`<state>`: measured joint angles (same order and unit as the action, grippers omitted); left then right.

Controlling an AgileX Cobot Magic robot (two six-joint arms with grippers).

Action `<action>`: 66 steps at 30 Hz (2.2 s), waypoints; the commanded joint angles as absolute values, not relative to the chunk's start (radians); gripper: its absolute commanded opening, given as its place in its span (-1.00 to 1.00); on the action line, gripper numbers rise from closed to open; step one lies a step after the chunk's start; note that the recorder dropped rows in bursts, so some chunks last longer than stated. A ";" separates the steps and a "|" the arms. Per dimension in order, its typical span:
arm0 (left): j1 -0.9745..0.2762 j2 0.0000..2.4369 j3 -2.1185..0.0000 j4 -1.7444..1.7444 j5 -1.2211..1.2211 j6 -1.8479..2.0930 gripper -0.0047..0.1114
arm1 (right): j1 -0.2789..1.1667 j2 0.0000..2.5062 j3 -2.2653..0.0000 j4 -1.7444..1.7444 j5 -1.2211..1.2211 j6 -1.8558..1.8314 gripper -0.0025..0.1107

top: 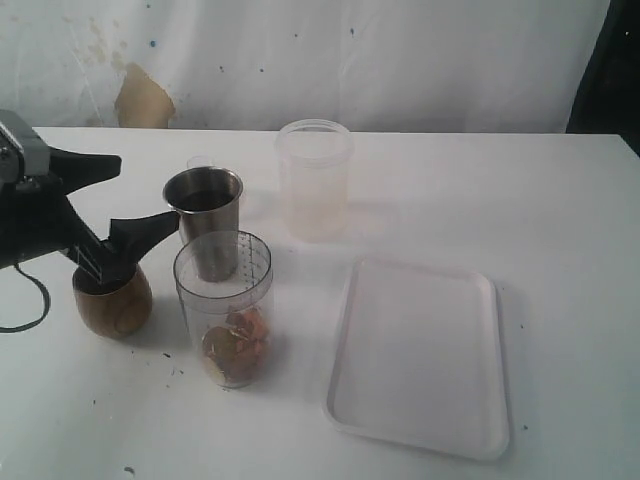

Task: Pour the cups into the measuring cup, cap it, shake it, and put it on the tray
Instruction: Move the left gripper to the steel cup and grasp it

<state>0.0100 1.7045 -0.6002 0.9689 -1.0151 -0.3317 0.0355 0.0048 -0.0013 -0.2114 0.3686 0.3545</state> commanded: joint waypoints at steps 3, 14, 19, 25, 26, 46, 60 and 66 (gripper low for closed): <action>-0.023 1.793 -0.684 0.861 -1.000 -0.358 0.75 | 0.040 0.000 0.000 -0.217 0.365 0.353 -0.96; -0.025 1.908 -0.762 0.927 -1.002 -0.420 0.75 | 0.040 0.000 0.000 -0.217 0.365 0.353 -0.96; -0.025 1.937 -0.770 0.949 -1.027 -0.418 0.75 | 0.040 0.000 0.000 -0.217 0.365 0.353 -0.96; -0.051 1.967 -0.770 0.911 -1.042 -0.380 0.81 | 0.040 0.000 0.000 -0.217 0.365 0.353 -0.96; -0.059 1.971 -0.770 0.893 -1.040 -0.368 0.82 | 0.040 0.000 0.000 -0.217 0.365 0.353 -0.96; -0.165 1.991 -0.863 0.748 -0.913 -0.314 0.85 | 0.040 0.000 0.000 -0.217 0.365 0.353 -0.96; -0.165 2.105 -0.875 0.662 -1.066 -0.318 0.85 | 0.040 0.000 0.000 -0.217 0.365 0.353 -0.96; -0.165 2.144 -0.920 0.680 -1.065 -0.370 0.85 | 0.040 0.000 0.000 -0.217 0.365 0.353 -0.96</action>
<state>-0.1605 2.1314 -0.8982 0.6936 -1.0467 -0.3420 0.0355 0.0048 -0.0013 -0.2114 0.3686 0.3545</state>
